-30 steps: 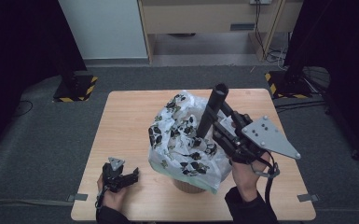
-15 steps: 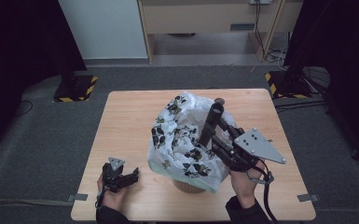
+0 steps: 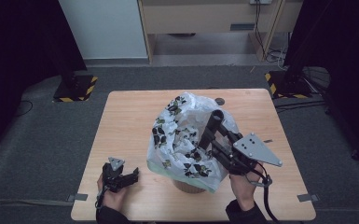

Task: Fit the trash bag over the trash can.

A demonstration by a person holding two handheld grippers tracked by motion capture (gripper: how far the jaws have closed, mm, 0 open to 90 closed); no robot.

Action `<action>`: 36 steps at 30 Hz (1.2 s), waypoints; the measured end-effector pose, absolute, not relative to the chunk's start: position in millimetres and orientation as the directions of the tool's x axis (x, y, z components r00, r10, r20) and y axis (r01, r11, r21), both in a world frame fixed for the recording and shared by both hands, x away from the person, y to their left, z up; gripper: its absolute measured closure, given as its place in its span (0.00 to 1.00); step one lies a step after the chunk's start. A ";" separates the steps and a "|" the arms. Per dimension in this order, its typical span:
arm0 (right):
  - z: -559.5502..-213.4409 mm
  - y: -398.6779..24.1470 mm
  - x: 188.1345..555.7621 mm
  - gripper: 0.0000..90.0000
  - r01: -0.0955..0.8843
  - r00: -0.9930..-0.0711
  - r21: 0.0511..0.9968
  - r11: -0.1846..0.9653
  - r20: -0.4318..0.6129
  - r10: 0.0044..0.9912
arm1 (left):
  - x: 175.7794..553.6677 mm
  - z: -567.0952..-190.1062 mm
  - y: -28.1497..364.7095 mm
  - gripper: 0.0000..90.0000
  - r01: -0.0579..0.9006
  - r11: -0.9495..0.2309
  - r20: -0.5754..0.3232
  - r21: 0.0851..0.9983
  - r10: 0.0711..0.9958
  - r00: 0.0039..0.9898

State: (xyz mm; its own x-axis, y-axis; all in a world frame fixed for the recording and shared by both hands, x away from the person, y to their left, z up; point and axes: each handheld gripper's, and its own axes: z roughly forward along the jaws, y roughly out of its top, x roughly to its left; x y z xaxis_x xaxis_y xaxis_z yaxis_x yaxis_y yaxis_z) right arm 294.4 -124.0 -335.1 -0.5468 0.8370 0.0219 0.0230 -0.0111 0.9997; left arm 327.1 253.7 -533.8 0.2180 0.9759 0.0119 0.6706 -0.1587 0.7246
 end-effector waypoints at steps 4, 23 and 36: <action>-335.3 -124.4 294.1 0.69 0.021 -0.546 1.000 -0.012 0.022 0.837 | 327.1 -533.8 253.7 0.20 0.671 -0.159 0.012 0.725 0.976 0.218; -253.9 -138.3 265.8 0.69 -0.165 -0.558 0.978 -0.130 0.016 0.829 | 327.0 -533.8 253.7 0.20 0.670 -0.159 0.013 0.725 0.976 0.218; -263.3 -93.7 245.6 0.69 -0.143 -0.643 0.985 -0.093 -0.021 0.765 | 327.0 -533.7 253.7 0.20 0.671 -0.159 0.012 0.724 0.976 0.219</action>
State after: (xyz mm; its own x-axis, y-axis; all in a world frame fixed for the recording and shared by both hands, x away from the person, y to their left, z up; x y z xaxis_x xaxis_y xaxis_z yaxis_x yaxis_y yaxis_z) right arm 245.6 -93.7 -263.3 -0.6435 0.7652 -0.0206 -0.1428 -0.0935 0.9853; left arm 327.0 253.7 -533.7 0.2187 0.9757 0.0122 0.6707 -0.1594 0.7244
